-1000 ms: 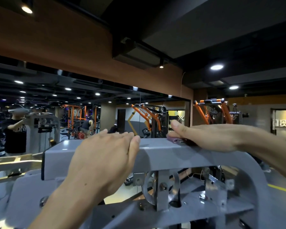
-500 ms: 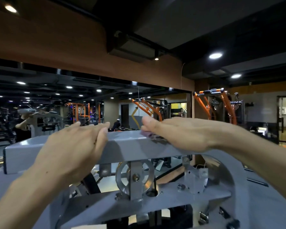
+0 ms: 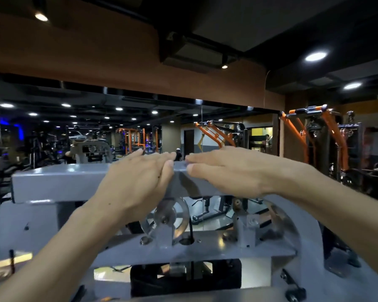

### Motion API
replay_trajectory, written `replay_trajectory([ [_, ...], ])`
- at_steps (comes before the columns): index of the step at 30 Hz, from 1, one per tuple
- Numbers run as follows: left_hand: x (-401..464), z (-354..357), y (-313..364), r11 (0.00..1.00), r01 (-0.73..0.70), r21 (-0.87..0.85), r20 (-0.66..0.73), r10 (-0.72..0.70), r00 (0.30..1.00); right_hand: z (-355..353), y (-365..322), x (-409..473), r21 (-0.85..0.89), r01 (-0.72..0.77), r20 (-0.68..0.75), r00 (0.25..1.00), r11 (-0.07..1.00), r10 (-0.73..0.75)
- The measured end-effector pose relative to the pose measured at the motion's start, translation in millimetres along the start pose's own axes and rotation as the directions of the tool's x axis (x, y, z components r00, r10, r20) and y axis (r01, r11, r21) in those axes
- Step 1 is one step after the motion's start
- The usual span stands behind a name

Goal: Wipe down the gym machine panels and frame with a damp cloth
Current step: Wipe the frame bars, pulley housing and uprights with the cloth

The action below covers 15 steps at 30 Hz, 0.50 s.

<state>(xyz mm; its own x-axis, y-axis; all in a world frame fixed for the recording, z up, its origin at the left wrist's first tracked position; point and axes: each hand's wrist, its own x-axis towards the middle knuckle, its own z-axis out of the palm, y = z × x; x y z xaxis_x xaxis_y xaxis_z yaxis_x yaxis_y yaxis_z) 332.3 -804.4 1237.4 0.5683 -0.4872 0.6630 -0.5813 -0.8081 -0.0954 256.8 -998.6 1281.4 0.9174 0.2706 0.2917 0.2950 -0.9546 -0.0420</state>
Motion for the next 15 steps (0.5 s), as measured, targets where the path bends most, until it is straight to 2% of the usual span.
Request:
replay_trajectory([
  [6,-1,12,7,0.999,0.027,0.028,-0.153,-0.022,0.988,1,26,-12,-0.145,0.101,-0.029,0.994,0.984,-0.106],
  [11,-2,16,7,0.996,0.079,0.046,-0.176,-0.070,0.982,16,29,-2,-0.217,0.135,-0.182,0.967,0.967,-0.176],
  [15,-4,14,11,0.994,0.090,0.062,-0.186,-0.078,0.979,19,34,0,-0.204,0.135,-0.198,0.964,0.970,-0.176],
])
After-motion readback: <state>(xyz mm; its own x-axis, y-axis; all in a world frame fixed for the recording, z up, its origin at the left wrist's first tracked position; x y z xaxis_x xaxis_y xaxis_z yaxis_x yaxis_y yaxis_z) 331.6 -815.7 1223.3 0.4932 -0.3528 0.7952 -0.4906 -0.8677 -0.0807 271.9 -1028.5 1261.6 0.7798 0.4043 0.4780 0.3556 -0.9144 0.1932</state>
